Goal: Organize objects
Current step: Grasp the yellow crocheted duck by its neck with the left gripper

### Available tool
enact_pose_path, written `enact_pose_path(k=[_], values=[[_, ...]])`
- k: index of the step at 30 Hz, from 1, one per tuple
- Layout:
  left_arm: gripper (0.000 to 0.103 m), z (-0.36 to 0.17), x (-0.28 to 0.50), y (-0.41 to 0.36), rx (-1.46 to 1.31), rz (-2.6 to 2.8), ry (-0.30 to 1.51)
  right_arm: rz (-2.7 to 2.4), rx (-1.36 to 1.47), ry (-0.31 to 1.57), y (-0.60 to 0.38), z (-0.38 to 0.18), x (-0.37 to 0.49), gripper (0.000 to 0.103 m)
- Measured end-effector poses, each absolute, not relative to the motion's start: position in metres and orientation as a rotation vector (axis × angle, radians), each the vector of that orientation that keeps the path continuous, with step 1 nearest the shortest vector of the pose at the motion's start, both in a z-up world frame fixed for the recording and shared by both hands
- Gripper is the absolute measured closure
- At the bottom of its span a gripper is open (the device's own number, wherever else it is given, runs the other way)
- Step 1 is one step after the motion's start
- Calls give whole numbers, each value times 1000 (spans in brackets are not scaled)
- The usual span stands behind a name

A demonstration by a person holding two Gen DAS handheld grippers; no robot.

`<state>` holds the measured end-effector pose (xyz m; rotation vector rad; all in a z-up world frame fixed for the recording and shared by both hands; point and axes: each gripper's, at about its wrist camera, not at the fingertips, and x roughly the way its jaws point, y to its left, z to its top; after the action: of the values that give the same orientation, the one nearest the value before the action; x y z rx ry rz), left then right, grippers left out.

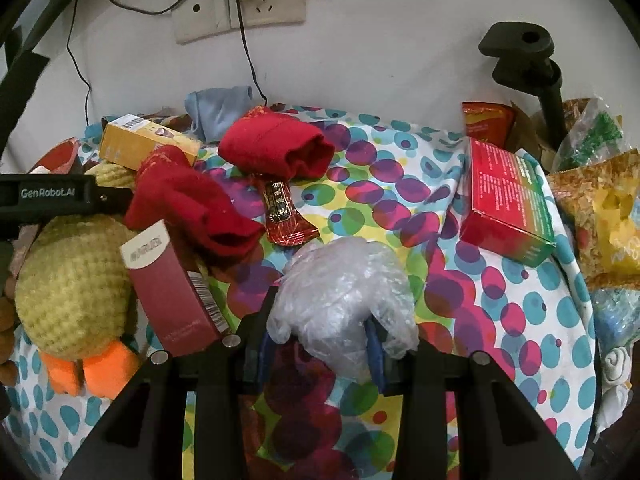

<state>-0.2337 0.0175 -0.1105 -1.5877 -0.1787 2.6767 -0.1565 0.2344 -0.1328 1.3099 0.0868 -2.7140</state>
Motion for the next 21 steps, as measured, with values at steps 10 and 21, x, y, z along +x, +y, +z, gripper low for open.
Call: enact_pose_path(k=[10,21], values=[[56,-77,-216,10,-1471,2714,-159,-2719,1313,96,235,-133,-157,67],[57,-13,-161,7,-1317,2734,-135,-2721,1315,102,234,-132,-157,67]])
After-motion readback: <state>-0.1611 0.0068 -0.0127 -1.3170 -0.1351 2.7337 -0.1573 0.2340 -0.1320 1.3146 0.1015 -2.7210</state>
